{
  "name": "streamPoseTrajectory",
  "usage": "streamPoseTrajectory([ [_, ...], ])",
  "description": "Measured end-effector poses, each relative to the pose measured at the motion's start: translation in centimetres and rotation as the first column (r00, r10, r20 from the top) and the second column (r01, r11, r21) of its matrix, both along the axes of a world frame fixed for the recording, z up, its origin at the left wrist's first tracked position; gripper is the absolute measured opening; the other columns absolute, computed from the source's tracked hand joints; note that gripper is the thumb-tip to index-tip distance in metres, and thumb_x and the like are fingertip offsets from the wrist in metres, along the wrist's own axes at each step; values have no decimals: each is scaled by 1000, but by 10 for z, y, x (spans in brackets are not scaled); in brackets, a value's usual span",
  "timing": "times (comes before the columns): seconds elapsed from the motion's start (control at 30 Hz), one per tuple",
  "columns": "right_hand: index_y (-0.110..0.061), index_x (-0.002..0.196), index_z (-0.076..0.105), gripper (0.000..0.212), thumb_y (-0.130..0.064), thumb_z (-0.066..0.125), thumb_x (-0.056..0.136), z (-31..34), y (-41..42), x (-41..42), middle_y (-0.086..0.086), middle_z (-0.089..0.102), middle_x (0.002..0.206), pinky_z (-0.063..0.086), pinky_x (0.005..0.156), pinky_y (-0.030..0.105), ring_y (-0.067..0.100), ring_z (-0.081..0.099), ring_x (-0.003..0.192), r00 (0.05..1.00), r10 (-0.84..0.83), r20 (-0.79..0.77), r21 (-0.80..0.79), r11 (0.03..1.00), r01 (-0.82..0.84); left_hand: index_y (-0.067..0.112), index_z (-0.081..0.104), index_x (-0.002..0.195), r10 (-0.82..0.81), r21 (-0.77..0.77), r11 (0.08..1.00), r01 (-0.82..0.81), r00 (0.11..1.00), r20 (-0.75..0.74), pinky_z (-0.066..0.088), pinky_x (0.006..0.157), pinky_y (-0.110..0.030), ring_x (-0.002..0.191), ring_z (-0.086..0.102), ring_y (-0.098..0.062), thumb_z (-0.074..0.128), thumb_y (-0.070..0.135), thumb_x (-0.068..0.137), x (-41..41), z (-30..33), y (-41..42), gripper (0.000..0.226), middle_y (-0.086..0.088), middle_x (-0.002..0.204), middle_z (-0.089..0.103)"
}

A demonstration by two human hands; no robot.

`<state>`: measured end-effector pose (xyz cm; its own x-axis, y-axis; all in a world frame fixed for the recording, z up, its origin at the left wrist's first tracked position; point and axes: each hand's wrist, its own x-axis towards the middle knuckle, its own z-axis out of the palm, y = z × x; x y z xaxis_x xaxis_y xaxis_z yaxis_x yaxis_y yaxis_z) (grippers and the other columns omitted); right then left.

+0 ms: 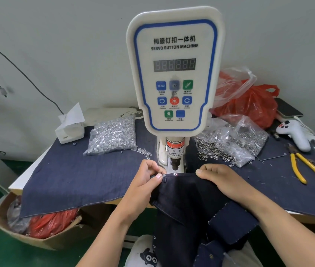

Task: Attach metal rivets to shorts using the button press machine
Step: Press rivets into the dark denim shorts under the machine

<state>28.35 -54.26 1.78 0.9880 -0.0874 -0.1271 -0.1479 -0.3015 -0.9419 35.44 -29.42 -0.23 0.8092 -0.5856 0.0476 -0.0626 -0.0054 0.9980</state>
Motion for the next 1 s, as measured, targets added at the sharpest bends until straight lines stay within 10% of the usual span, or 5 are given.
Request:
streamPoseTrajectory([
  [0.23,-9,76,64,29,-29,66,98,9,6,-8,-2,52,69,35,60,23,8,45,64,999,26,30,66,997,-28,31,58,100,-8,88,996,7,1000,10,48,81,-27,91,59,-11,50,26,96,-8,12,4,9,3,103,64],
  [0.53,-15,87,69,19,-29,66,100,21,41,-23,-13,58,72,37,62,15,-1,48,66,979,192,67,-91,978,-186,38,71,93,-323,588,797,-139,725,608,30,104,-29,108,53,-5,64,47,97,-21,42,13,12,19,96,66],
  [0.73,-23,89,73,16,-31,63,99,21,31,-15,-17,70,73,44,60,16,2,59,61,995,76,59,-127,990,-68,34,59,80,-181,517,854,54,964,197,39,66,-23,71,51,-1,47,24,84,-37,43,6,16,17,75,59],
  [0.83,-22,86,73,20,-26,59,101,12,-10,8,-3,74,84,43,67,31,23,69,84,952,-243,185,-653,694,304,28,54,64,-16,516,854,-65,988,152,39,61,-20,68,49,-6,46,19,88,-23,41,3,26,13,70,55],
  [1.0,-13,84,71,25,-35,65,95,-9,-30,45,11,68,91,51,71,40,37,68,91,922,-344,175,-832,450,326,23,34,54,352,478,796,-372,926,134,36,58,-33,62,37,-17,45,45,84,1,36,-3,39,9,57,39],
])
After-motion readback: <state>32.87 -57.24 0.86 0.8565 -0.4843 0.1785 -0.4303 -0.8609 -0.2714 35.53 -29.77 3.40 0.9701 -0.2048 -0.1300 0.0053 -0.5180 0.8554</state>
